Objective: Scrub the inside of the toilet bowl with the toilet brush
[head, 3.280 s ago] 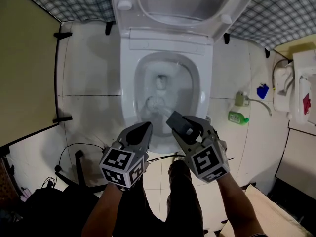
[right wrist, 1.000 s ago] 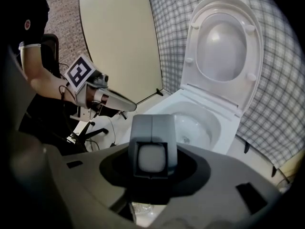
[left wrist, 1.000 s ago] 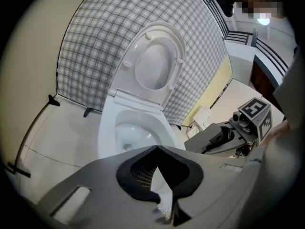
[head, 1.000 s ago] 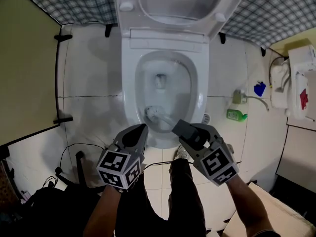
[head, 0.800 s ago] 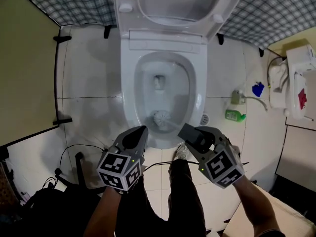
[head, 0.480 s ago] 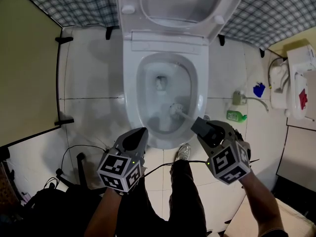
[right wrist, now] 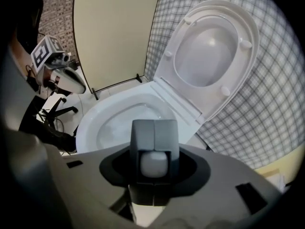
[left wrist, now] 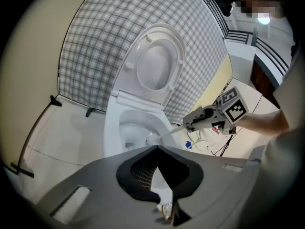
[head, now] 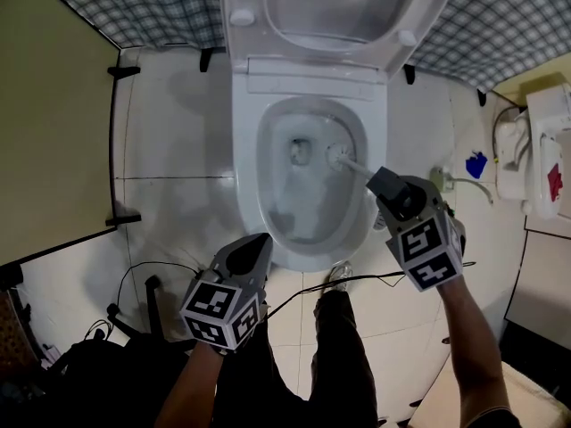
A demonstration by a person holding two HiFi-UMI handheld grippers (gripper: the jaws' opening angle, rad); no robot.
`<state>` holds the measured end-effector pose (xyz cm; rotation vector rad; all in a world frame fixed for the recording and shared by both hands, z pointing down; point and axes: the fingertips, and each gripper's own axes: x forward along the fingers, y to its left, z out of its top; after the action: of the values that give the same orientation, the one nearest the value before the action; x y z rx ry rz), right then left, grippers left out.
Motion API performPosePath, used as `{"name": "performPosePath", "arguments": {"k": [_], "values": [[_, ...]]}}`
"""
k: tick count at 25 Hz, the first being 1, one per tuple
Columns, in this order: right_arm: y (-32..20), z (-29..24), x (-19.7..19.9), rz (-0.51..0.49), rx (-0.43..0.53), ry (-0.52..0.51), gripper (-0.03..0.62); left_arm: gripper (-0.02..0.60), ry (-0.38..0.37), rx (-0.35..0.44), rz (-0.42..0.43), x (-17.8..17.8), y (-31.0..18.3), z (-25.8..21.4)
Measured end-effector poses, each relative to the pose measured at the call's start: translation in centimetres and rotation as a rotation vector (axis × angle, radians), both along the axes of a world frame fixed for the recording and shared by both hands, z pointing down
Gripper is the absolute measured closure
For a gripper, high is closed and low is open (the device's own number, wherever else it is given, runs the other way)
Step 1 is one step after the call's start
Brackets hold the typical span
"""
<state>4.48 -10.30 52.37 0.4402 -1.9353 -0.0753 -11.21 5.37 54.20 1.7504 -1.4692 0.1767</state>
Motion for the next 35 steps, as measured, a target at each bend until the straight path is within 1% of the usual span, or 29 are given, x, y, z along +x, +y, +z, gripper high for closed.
{"name": "performPosePath", "arguments": {"k": [3,5,9,12,15,19,22,26,30,35], "values": [[-2.5,-0.1,-1.0,0.039,0.033,-0.033,0.414,0.577,-0.001,-0.001,0.001,0.0,0.0,0.0],[-3.8,-0.2,-2.1,0.073,0.04,-0.076,0.414,0.577,-0.001,-0.001,0.002,0.0,0.0,0.0],[-5.2,-0.4,-4.9,0.16,0.04,-0.22,0.414,0.577,0.004,-0.004,0.005,0.4,0.0,0.1],[-5.4,-0.1,-6.7,0.19,0.036,-0.321,0.414,0.577,0.012,-0.004,0.006,0.7,-0.1,0.1],[-5.1,-0.1,-8.5,0.217,-0.01,-0.42,0.414,0.577,0.016,-0.003,0.006,0.8,0.0,0.1],[-4.6,-0.2,-10.2,0.28,-0.114,-0.552,0.414,0.577,0.02,-0.004,0.003,0.7,0.1,0.0],[-2.9,0.0,-11.2,0.231,-0.163,-0.58,0.414,0.577,0.022,-0.004,0.002,0.7,0.3,0.1],[-0.2,0.2,-12.0,0.129,-0.233,-0.572,0.414,0.577,0.025,-0.009,0.003,1.0,0.6,0.4],[1.9,0.6,-11.4,0.029,-0.318,-0.526,0.414,0.577,0.027,-0.007,0.014,1.7,0.7,0.2],[5.6,0.7,-9.9,-0.165,-0.438,-0.437,0.413,0.577,0.025,0.001,0.025,2.6,0.4,-0.1]]}}
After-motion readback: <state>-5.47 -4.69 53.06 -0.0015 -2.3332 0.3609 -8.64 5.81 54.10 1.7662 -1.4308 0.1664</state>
